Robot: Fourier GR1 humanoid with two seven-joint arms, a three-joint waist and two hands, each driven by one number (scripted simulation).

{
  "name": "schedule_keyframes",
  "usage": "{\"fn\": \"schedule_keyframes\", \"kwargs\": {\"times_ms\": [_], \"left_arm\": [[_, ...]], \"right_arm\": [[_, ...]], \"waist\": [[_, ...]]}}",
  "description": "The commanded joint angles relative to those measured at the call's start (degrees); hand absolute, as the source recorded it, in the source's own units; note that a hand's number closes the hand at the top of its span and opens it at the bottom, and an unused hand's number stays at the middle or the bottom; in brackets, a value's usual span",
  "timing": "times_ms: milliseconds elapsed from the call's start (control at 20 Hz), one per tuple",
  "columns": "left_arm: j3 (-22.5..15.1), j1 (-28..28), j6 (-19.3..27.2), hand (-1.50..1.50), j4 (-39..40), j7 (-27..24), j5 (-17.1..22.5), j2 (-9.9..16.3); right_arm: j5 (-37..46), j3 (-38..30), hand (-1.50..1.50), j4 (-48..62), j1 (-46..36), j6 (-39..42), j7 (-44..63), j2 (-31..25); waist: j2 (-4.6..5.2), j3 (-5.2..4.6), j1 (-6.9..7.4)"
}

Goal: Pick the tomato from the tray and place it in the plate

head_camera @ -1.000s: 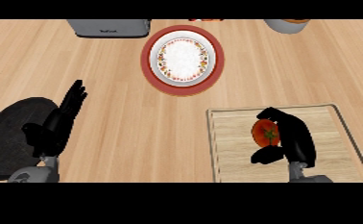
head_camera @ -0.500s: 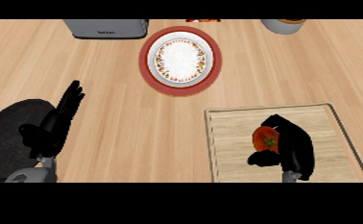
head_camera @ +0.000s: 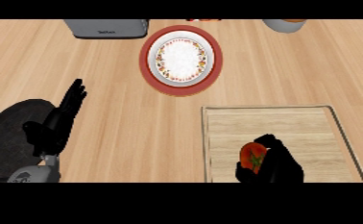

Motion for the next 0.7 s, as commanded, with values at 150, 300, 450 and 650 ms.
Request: {"fn": "schedule_keyframes", "kwargs": {"times_ms": [150, 300, 450, 650], "left_arm": [[0.76, 2.05, -1.32, 0.0, 0.31, -2.25, 0.13, 0.63], [-0.14, -0.41, 0.62, 0.0, -0.13, 0.61, -0.74, -1.04], [-0.07, 2.54, -1.09, 0.0, -1.66, -1.19, -0.15, -0.25], [0.66, -1.02, -0.5, 0.0, -0.71, 1.07, -0.61, 0.29]], "right_arm": [[15.62, 14.18, 1.5, -10.35, -5.44, 9.83, 21.85, 1.0], [21.67, 17.46, 1.5, -8.63, -8.73, 9.95, 23.82, 1.0], [26.43, 19.15, 1.5, -11.31, -12.97, 14.84, 23.9, 1.0], [22.41, 16.37, 1.5, -12.62, -21.77, 20.0, 23.4, 1.0]], "waist": [[0.39, 0.46, 0.74], [0.52, 0.51, 0.54], [0.43, 0.46, 0.92], [0.76, 0.5, 1.14]]}}
